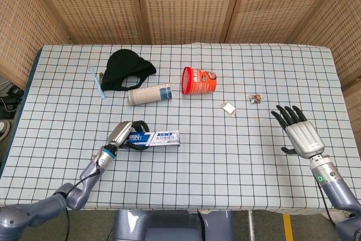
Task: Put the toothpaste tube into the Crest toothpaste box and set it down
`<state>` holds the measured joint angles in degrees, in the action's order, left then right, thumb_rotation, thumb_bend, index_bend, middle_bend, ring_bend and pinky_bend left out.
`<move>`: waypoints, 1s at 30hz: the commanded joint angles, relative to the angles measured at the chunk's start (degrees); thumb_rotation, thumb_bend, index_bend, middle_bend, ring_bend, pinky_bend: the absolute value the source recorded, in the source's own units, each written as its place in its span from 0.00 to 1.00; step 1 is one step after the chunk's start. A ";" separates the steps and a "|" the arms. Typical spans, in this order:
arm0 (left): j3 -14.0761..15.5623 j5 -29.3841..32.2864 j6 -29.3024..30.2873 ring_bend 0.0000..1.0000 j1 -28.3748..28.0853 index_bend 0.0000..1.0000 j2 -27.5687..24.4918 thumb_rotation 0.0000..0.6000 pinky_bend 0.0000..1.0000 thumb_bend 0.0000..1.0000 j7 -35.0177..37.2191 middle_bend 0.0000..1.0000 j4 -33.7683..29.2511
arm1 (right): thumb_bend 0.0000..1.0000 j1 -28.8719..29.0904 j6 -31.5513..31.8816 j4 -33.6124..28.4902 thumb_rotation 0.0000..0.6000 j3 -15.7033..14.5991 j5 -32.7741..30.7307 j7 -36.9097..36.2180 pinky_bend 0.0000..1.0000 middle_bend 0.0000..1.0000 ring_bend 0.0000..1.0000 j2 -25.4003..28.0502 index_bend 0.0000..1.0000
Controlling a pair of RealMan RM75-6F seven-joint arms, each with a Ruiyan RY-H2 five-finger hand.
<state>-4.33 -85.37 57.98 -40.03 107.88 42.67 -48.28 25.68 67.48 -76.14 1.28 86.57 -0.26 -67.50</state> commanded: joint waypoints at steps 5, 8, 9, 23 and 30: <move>0.00 -1.21 2.92 0.11 0.31 0.30 0.25 1.00 0.14 0.09 1.55 0.13 0.13 | 0.00 -0.47 0.88 -0.09 1.00 0.07 0.79 -1.26 0.00 0.05 0.01 0.46 0.06; -0.24 -2.32 6.48 0.05 1.01 0.27 -1.93 1.00 0.06 0.06 1.94 0.06 -2.85 | 0.00 -1.16 2.19 -0.63 1.00 0.27 0.97 -1.37 0.00 0.05 0.01 1.10 0.06; -0.15 -2.71 7.20 0.03 1.19 0.25 -3.43 1.00 0.04 0.06 1.72 0.04 -4.73 | 0.00 -1.45 2.60 -1.02 1.00 0.35 0.92 -1.37 0.00 0.05 0.00 1.40 0.06; -0.58 0.76 21.99 0.00 12.43 0.00 -24.52 1.00 0.00 0.00 -28.79 0.00 -36.94 | 0.00 -7.26 10.40 -7.14 1.00 -0.29 1.66 0.83 0.00 0.00 0.00 3.33 0.05; 4.11 5.57 32.85 0.00 24.60 0.00 -33.51 1.00 0.00 0.00 -48.26 0.00 -53.79 | 0.00 -11.75 17.52 -6.69 1.00 -1.48 4.68 -2.02 0.00 0.00 0.00 0.94 0.03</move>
<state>-2.90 -82.93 84.32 -22.56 80.59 2.97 -93.12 14.71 84.15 -83.17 0.11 90.60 -1.77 -65.92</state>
